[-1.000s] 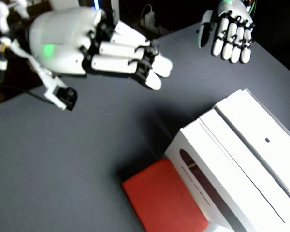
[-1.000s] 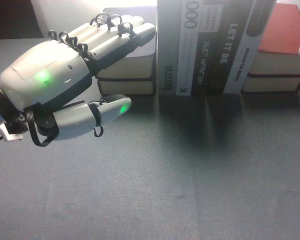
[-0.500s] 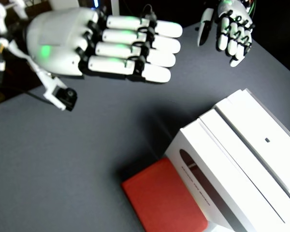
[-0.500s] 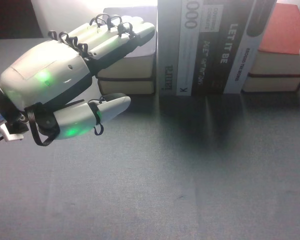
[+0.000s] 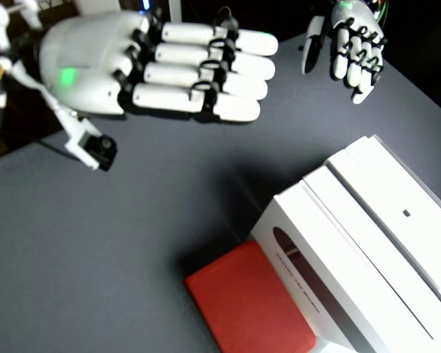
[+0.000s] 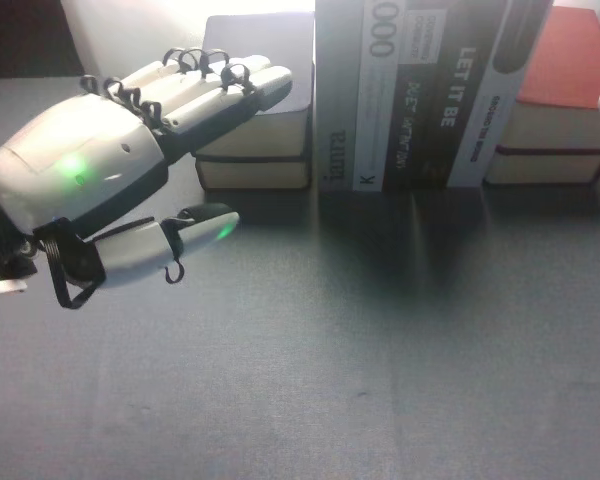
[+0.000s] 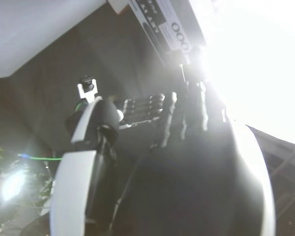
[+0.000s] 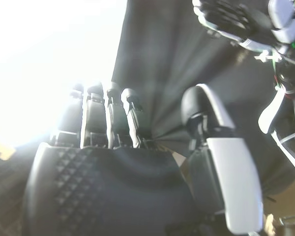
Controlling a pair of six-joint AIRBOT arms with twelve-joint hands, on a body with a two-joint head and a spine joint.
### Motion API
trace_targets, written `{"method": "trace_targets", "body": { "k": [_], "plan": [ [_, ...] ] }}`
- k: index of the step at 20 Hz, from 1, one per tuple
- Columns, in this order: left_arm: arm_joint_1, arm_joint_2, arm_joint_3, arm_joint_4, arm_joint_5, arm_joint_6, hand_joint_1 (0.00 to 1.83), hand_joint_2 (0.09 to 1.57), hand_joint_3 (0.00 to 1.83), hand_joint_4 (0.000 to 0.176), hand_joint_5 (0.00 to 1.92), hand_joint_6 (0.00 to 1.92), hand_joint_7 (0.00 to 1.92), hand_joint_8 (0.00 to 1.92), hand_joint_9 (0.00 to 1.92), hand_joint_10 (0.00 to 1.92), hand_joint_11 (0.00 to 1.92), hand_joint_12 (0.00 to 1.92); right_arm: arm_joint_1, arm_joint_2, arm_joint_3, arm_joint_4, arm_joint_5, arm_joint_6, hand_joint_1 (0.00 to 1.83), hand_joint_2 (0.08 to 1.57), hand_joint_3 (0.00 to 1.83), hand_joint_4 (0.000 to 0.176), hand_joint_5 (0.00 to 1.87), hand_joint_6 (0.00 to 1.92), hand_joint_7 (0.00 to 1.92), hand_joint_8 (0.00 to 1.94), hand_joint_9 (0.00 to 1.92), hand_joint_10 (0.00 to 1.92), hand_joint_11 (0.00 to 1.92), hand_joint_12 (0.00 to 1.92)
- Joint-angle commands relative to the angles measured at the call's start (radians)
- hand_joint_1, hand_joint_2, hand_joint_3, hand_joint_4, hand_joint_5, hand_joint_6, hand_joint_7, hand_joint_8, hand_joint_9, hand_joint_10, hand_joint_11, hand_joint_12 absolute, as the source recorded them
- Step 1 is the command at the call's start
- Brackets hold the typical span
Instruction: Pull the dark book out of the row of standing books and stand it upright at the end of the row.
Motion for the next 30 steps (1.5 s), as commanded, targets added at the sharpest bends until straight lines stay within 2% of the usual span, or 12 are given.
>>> {"method": "trace_targets", "body": {
  "k": [1, 2, 4, 7, 11, 16, 17, 21, 25, 27, 29, 30],
  "plan": [
    [-0.012, 0.004, -0.005, -0.018, -0.136, 0.003, 0.61, 1.44, 0.00, 0.000, 0.08, 0.00, 0.01, 0.00, 0.04, 0.02, 0.00, 0.92, 0.014, -0.003, 0.005, 0.023, 0.116, -0.005, 0.57, 1.38, 0.00, 0.000, 0.00, 0.00, 0.00, 0.00, 0.00, 0.00, 0.01, 0.00],
    [-0.012, 0.004, -0.005, -0.018, -0.136, 0.003, 0.61, 1.44, 0.00, 0.000, 0.08, 0.00, 0.01, 0.00, 0.04, 0.02, 0.00, 0.90, 0.029, -0.005, 0.011, 0.030, 0.101, -0.018, 0.57, 1.39, 0.00, 0.000, 0.00, 0.00, 0.00, 0.00, 0.00, 0.00, 0.02, 0.01],
    [-0.012, 0.004, -0.005, -0.019, -0.136, 0.003, 0.65, 1.43, 0.00, 0.000, 0.08, 0.00, 0.01, 0.00, 0.03, 0.01, 0.00, 0.89, 0.063, -0.006, 0.020, 0.035, 0.077, -0.042, 0.35, 1.42, 0.02, 0.000, 0.00, 0.00, 0.00, 0.00, 0.00, 0.00, 0.00, 0.00],
    [-0.010, 0.002, -0.003, -0.021, -0.135, 0.003, 0.66, 1.43, 0.00, 0.000, 0.08, 0.00, 0.00, 0.00, 0.03, 0.01, 0.00, 0.89, 0.160, -0.015, 0.033, 0.037, -0.021, -0.130, 0.47, 1.40, 0.00, 0.000, 0.00, 0.00, 0.00, 0.00, 0.00, 0.00, 0.00, 0.00],
    [-0.004, 0.004, -0.003, -0.026, -0.139, 0.003, 0.71, 1.42, 0.00, 0.000, 0.08, 0.00, 0.00, 0.00, 0.04, 0.01, 0.00, 0.90, 0.254, -0.057, 0.082, 0.035, -0.107, -0.145, 0.46, 1.38, 0.00, 0.000, 0.00, 0.00, 0.00, 0.00, 0.00, 0.00, 0.00, 0.00],
    [0.004, 0.005, -0.003, -0.031, -0.145, 0.003, 0.73, 1.42, 0.00, 0.000, 0.05, 0.01, 0.02, 0.00, 0.06, 0.02, 0.00, 1.08, 0.371, -0.106, 0.107, 0.035, -0.262, -0.272, 0.56, 1.33, 0.00, 0.000, 0.13, 0.06, 0.00, 0.00, 0.00, 0.00, 0.00, 0.00],
    [0.004, 0.005, -0.003, -0.031, -0.145, 0.003, 0.70, 1.43, 0.00, 0.000, 0.04, 0.00, 0.00, 0.00, 0.04, 0.02, 0.00, 1.00, 0.390, -0.114, 0.110, 0.036, -0.291, -0.299, 0.53, 1.32, 0.00, 0.000, 0.13, 0.06, 0.00, 0.00, 0.00, 0.00, 0.00, 0.00],
    [0.006, 0.003, -0.003, -0.031, -0.142, 0.003, 0.65, 1.44, 0.00, 0.000, 0.04, 0.00, 0.00, 0.00, 0.05, 0.02, 0.00, 1.05, 0.440, -0.139, 0.114, 0.042, -0.350, -0.385, 0.41, 1.33, 0.00, 0.000, 0.16, 0.07, 0.00, 0.00, 0.00, 0.00, 0.00, 0.00],
    [0.007, 0.003, -0.003, -0.031, -0.142, 0.003, 0.64, 1.45, 0.00, 0.000, 0.03, 0.00, 0.00, 0.00, 0.02, 0.01, 0.00, 0.80, 0.464, -0.147, 0.115, 0.063, -0.377, -0.438, 0.44, 1.33, 0.00, 0.000, 0.20, 0.08, 0.00, 0.00, 0.00, 0.00, 0.00, 0.00],
    [0.009, 0.003, -0.004, -0.033, -0.142, 0.003, 0.67, 1.44, 0.00, 0.000, 0.04, 0.00, 0.00, 0.00, 0.02, 0.01, 0.00, 0.85, 0.464, -0.147, 0.115, 0.070, -0.383, -0.445, 0.41, 1.32, 0.00, 0.000, 0.19, 0.08, 0.00, 0.00, 0.00, 0.00, 0.00, 0.00],
    [0.011, 0.003, -0.004, -0.035, -0.144, 0.003, 0.64, 1.45, 0.00, 0.000, 0.02, 0.01, 0.00, 0.00, 0.00, 0.00, 0.00, 0.66, 0.464, -0.147, 0.115, 0.084, -0.396, -0.470, 0.44, 1.31, 0.00, 0.000, 0.22, 0.09, 0.00, 0.00, 0.00, 0.00, 0.00, 0.00],
    [0.012, 0.003, -0.004, -0.035, -0.145, 0.003, 0.66, 1.45, 0.00, 0.000, 0.03, 0.01, 0.00, 0.00, 0.01, 0.00, 0.00, 0.70, 0.464, -0.147, 0.115, 0.090, -0.402, -0.476, 0.47, 1.30, 0.00, 0.000, 0.25, 0.10, 0.00, 0.00, 0.00, 0.00, 0.00, 0.00]
  ]
}}
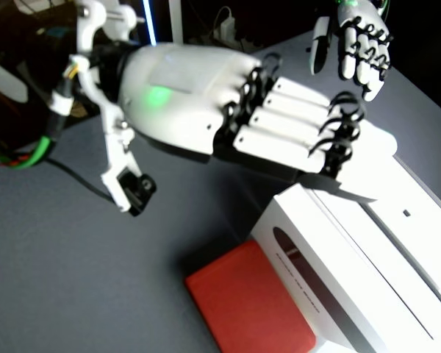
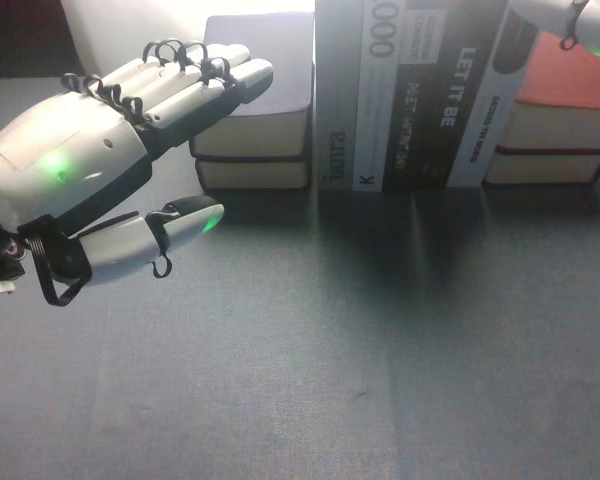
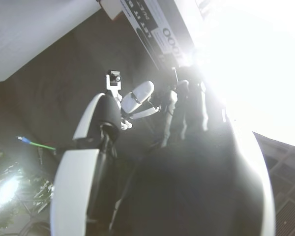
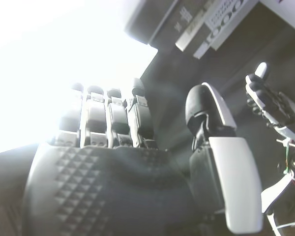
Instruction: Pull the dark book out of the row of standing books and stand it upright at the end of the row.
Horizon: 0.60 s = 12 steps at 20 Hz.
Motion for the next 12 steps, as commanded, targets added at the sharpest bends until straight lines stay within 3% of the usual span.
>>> {"method": "trace_targets", "body": {
  "k": [1, 4, 6, 12],
  "plan": [
    [-0.011, -0.003, -0.004, -0.015, -0.124, 0.002, 0.68, 1.44, 0.00, 0.000, 0.04, 0.01, 0.00, 0.00, 0.01, 0.00, 0.00, 0.71, 0.014, 0.001, 0.005, 0.008, 0.109, -0.012, 0.46, 1.30, 0.00, 0.000, 0.26, 0.10, 0.00, 0.00, 0.00, 0.00, 0.00, 0.00],
    [-0.010, -0.003, -0.005, -0.017, -0.124, 0.002, 0.67, 1.44, 0.00, 0.000, 0.05, 0.00, 0.00, 0.00, 0.02, 0.01, 0.00, 0.76, 0.014, 0.001, 0.005, 0.021, 0.100, -0.026, 0.41, 1.31, 0.00, 0.000, 0.28, 0.10, 0.00, 0.00, 0.00, 0.00, 0.00, 0.00],
    [-0.010, -0.003, -0.005, -0.018, -0.125, 0.002, 0.64, 1.45, 0.00, 0.000, 0.03, 0.00, 0.00, 0.00, 0.00, 0.00, 0.00, 0.58, 0.014, 0.001, 0.005, 0.029, 0.093, -0.039, 0.41, 1.30, 0.00, 0.000, 0.31, 0.11, 0.00, 0.00, 0.00, 0.00, 0.00, 0.00],
    [-0.009, -0.004, -0.005, -0.022, -0.129, 0.002, 0.72, 1.43, 0.00, 0.000, 0.09, 0.01, 0.00, 0.00, 0.00, 0.00, 0.00, 0.53, 0.014, 0.000, 0.005, 0.039, 0.089, -0.051, 0.43, 1.30, 0.00, 0.000, 0.45, 0.15, 0.03, 0.01, 0.00, 0.00, 0.00, 0.00]
  ]
}}
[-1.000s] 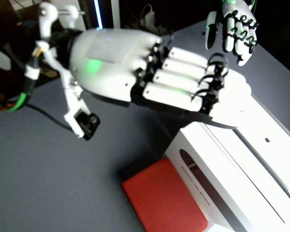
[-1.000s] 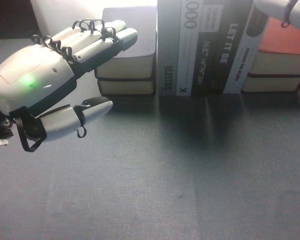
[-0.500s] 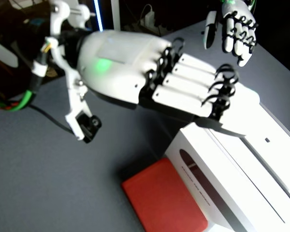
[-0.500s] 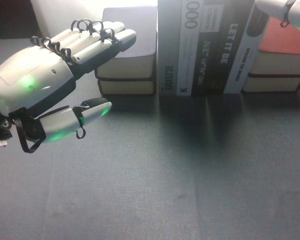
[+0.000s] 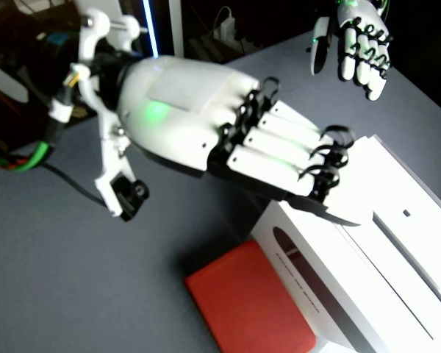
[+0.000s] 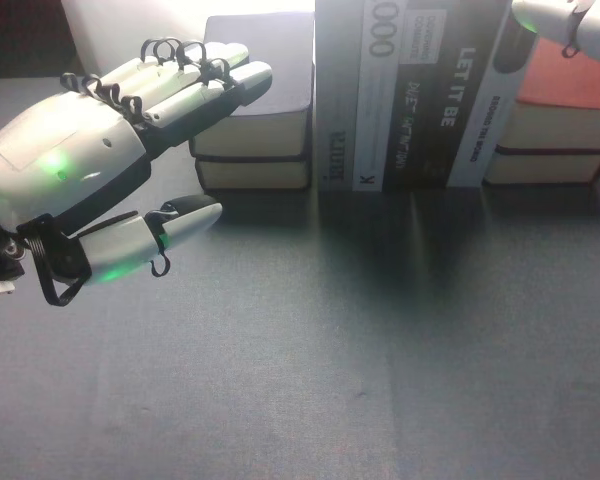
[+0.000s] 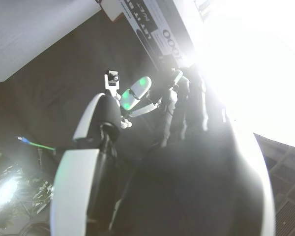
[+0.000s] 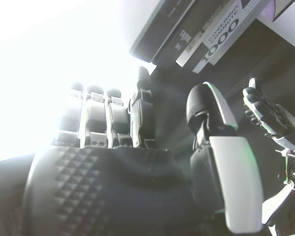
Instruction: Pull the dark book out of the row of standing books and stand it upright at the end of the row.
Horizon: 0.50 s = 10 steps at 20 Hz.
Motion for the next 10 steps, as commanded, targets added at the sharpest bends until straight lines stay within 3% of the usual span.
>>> {"method": "trace_targets", "body": {
  "k": [1, 5, 9, 10],
  "plan": [
    [-0.010, -0.004, -0.005, -0.018, -0.130, 0.002, 0.72, 1.43, 0.00, 0.000, 0.10, 0.01, 0.00, 0.00, 0.00, 0.00, 0.00, 0.57, 0.014, -0.001, 0.005, 0.002, 0.122, -0.007, 0.42, 1.31, 0.00, 0.000, 0.46, 0.14, 0.04, 0.01, 0.00, 0.00, 0.00, 0.00],
    [-0.009, -0.004, -0.005, -0.020, -0.132, 0.002, 0.67, 1.43, 0.00, 0.000, 0.10, 0.00, 0.00, 0.00, 0.00, 0.00, 0.00, 0.58, 0.013, -0.006, 0.005, 0.003, 0.122, -0.007, 0.53, 1.28, 0.00, 0.000, 0.53, 0.16, 0.06, 0.01, 0.00, 0.00, 0.00, 0.00],
    [-0.004, -0.004, -0.005, -0.027, -0.141, 0.002, 0.67, 1.44, 0.00, 0.000, 0.10, 0.01, 0.00, 0.00, 0.00, 0.00, 0.00, 0.36, 0.011, -0.008, 0.002, 0.003, 0.122, -0.007, 0.56, 1.27, 0.00, 0.000, 0.64, 0.20, 0.10, 0.02, 0.00, 0.00, 0.00, 0.00],
    [-0.003, -0.004, -0.005, -0.028, -0.142, 0.002, 0.68, 1.44, 0.00, 0.000, 0.11, 0.01, 0.00, 0.00, 0.00, 0.00, 0.00, 0.42, 0.011, -0.008, -0.001, 0.003, 0.122, -0.007, 0.55, 1.27, 0.00, 0.000, 0.64, 0.20, 0.10, 0.02, 0.00, 0.00, 0.00, 0.00]
  ]
}}
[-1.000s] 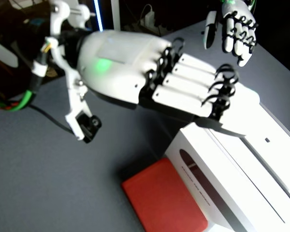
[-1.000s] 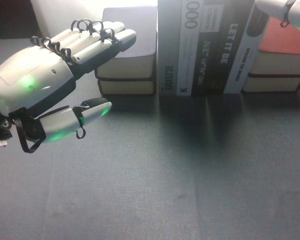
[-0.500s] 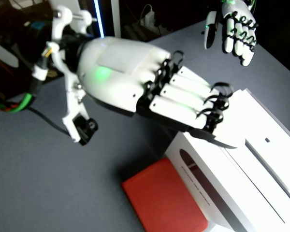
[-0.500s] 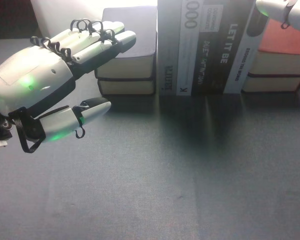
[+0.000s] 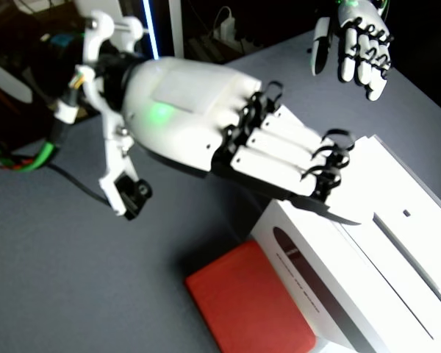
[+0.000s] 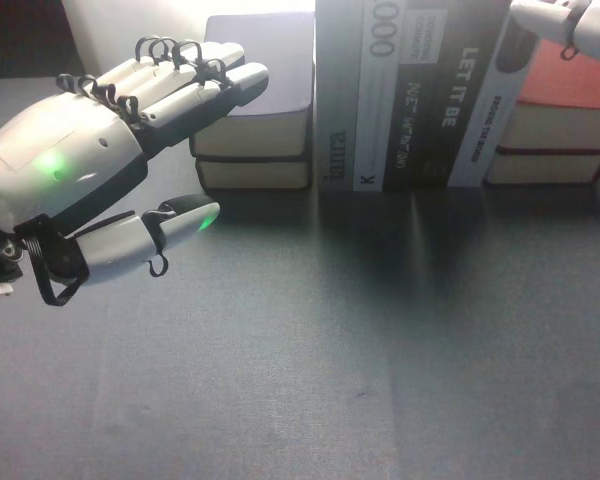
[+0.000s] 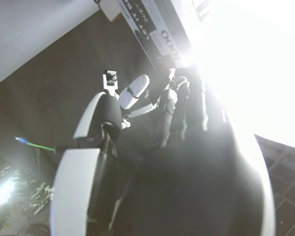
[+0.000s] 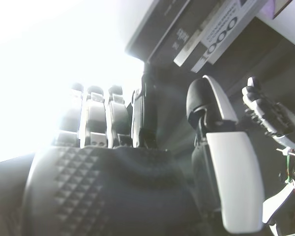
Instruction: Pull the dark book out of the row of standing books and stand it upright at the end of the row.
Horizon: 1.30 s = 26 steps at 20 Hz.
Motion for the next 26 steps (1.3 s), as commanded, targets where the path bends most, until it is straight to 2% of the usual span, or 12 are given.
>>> {"method": "trace_targets", "body": {
  "k": [1, 2, 4, 7, 8, 12, 13, 16, 19, 20, 26],
  "plan": [
    [-0.011, -0.005, -0.005, -0.017, -0.133, 0.002, 0.67, 1.44, 0.00, 0.000, 0.12, 0.00, 0.00, 0.00, 0.00, 0.00, 0.00, 0.52, 0.011, 0.000, -0.004, -0.001, 0.112, -0.007, 0.55, 1.27, 0.00, 0.000, 0.66, 0.21, 0.10, 0.02, 0.00, 0.00, 0.00, 0.00],
    [-0.006, -0.004, -0.005, -0.021, -0.136, 0.002, 0.69, 1.43, 0.00, 0.000, 0.11, 0.00, 0.00, 0.00, 0.00, 0.00, 0.00, 0.53, 0.011, 0.002, -0.009, -0.004, 0.113, -0.007, 0.50, 1.29, 0.00, 0.000, 0.74, 0.24, 0.12, 0.02, 0.00, 0.00, 0.00, 0.00],
    [0.002, -0.004, -0.006, -0.028, -0.143, 0.002, 0.70, 1.43, 0.00, 0.000, 0.12, 0.00, 0.00, 0.00, 0.00, 0.00, 0.00, 0.53, 0.011, 0.009, -0.022, -0.010, 0.123, -0.007, 0.49, 1.29, 0.00, 0.000, 0.75, 0.24, 0.12, 0.02, 0.00, 0.00, 0.00, 0.00],
    [0.008, -0.003, -0.007, -0.037, -0.152, 0.002, 0.65, 1.43, 0.00, 0.000, 0.12, 0.01, 0.00, 0.00, 0.00, 0.00, 0.00, 0.44, 0.011, 0.028, -0.056, -0.022, 0.143, -0.007, 0.55, 1.28, 0.00, 0.000, 0.76, 0.24, 0.15, 0.03, 0.00, 0.00, 0.00, 0.00],
    [0.012, -0.003, -0.008, -0.040, -0.155, 0.003, 0.66, 1.43, 0.00, 0.000, 0.11, 0.00, 0.00, 0.00, 0.00, 0.00, 0.00, 0.46, 0.010, 0.036, -0.070, -0.036, 0.152, -0.007, 0.56, 1.27, 0.00, 0.000, 0.83, 0.27, 0.19, 0.03, 0.00, 0.00, 0.00, 0.00],
    [0.023, -0.001, -0.009, -0.050, -0.166, 0.003, 0.68, 1.43, 0.00, 0.000, 0.11, 0.00, 0.00, 0.00, 0.00, 0.00, 0.00, 0.53, -0.006, 0.060, -0.108, -0.072, 0.169, -0.007, 0.48, 1.29, 0.00, 0.000, 0.79, 0.25, 0.19, 0.02, 0.00, 0.00, 0.00, 0.00],
    [0.024, -0.001, -0.009, -0.051, -0.167, 0.003, 0.67, 1.43, 0.00, 0.000, 0.10, 0.00, 0.00, 0.00, 0.00, 0.00, 0.00, 0.45, -0.014, 0.064, -0.115, -0.076, 0.173, -0.005, 0.48, 1.28, 0.00, 0.000, 0.78, 0.24, 0.19, 0.02, 0.00, 0.00, 0.00, 0.00],
    [0.025, 0.000, -0.010, -0.052, -0.168, 0.003, 0.71, 1.42, 0.00, 0.000, 0.10, 0.00, 0.00, 0.00, 0.00, 0.00, 0.00, 0.40, -0.049, 0.076, -0.130, -0.099, 0.202, 0.043, 0.44, 1.31, 0.01, 0.000, 0.71, 0.21, 0.19, 0.02, 0.00, 0.00, 0.00, 0.00],
    [0.027, 0.000, -0.011, -0.055, -0.171, 0.004, 0.72, 1.42, 0.00, 0.000, 0.09, 0.00, 0.00, 0.00, 0.00, 0.00, 0.00, 0.41, -0.094, 0.092, -0.144, -0.130, 0.236, 0.116, 0.55, 1.30, 0.00, 0.000, 0.73, 0.14, 0.23, 0.01, 0.00, 0.00, 0.00, 0.00],
    [0.027, 0.000, -0.011, -0.057, -0.171, 0.006, 0.71, 1.42, 0.00, 0.000, 0.10, 0.00, 0.00, 0.00, 0.00, 0.00, 0.00, 0.60, -0.107, 0.096, -0.150, -0.141, 0.244, 0.135, 0.62, 1.31, 0.00, 0.000, 0.79, 0.10, 0.25, 0.00, 0.00, 0.00, 0.00, 0.00],
    [0.035, 0.003, -0.014, -0.063, -0.179, 0.007, 0.69, 1.42, 0.00, 0.000, 0.10, 0.00, 0.00, 0.00, 0.00, 0.00, 0.00, 0.64, -0.146, 0.116, -0.177, -0.196, 0.278, 0.201, 0.57, 1.33, 0.00, 0.000, 0.80, 0.06, 0.23, 0.00, 0.00, 0.00, 0.00, 0.00]
  ]
}}
